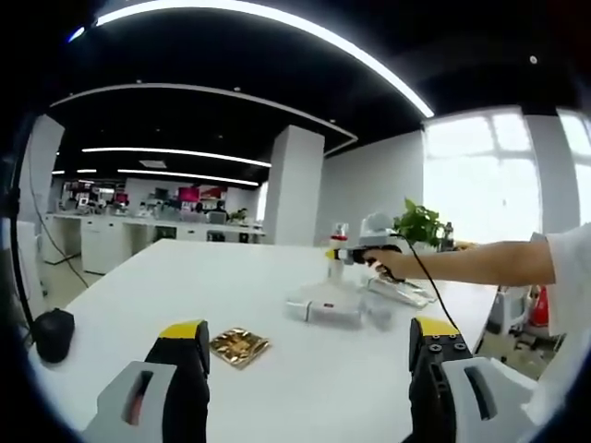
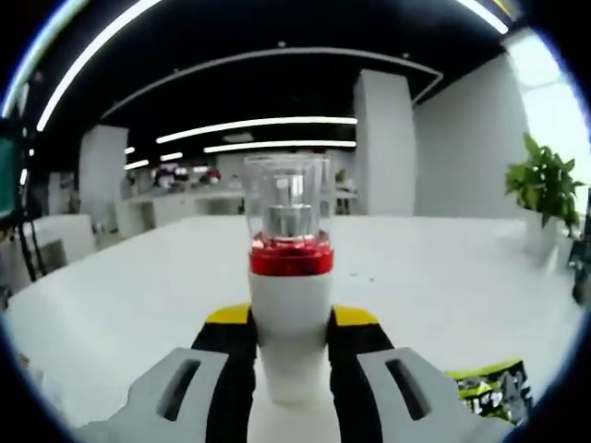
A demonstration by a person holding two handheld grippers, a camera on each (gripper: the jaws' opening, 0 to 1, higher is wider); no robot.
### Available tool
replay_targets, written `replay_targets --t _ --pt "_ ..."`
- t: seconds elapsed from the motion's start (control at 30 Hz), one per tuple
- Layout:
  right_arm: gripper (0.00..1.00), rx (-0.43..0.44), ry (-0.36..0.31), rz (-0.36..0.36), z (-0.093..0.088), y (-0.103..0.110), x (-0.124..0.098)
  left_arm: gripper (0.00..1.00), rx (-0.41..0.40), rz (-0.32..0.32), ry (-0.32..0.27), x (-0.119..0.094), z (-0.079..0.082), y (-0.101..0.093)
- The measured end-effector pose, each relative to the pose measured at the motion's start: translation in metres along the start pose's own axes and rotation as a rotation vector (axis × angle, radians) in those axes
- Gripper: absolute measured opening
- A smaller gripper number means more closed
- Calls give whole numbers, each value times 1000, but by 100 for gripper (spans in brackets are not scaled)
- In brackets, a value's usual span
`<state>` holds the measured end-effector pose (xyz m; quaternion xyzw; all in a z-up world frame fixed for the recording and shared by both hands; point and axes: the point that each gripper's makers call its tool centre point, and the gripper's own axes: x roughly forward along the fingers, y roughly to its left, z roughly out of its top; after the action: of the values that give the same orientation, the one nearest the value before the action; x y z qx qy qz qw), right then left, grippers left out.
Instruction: Arrange the skincare products in the storage area until every visible bottle or jar stands upright without overlapping.
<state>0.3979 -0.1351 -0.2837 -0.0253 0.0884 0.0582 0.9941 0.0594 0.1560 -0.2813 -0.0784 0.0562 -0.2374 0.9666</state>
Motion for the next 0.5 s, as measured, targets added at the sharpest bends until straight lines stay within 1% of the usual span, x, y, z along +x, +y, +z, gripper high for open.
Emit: replay_targets --t 0.17,0.33,0.4,0.5 --pt "28 2 10 -7 2 -12 6 92 3 -5 2 0 0 -2" --pt "28 -4 9 -18 2 -19 6 93 -4 -16 -5 1 1 -5" --pt "28 -5 7 -21 3 -22 9 93 -4 -17 -4 1 0 -6" --pt "28 -4 8 -15 4 -25 10 94 -4 -21 -1 2 -1 -7"
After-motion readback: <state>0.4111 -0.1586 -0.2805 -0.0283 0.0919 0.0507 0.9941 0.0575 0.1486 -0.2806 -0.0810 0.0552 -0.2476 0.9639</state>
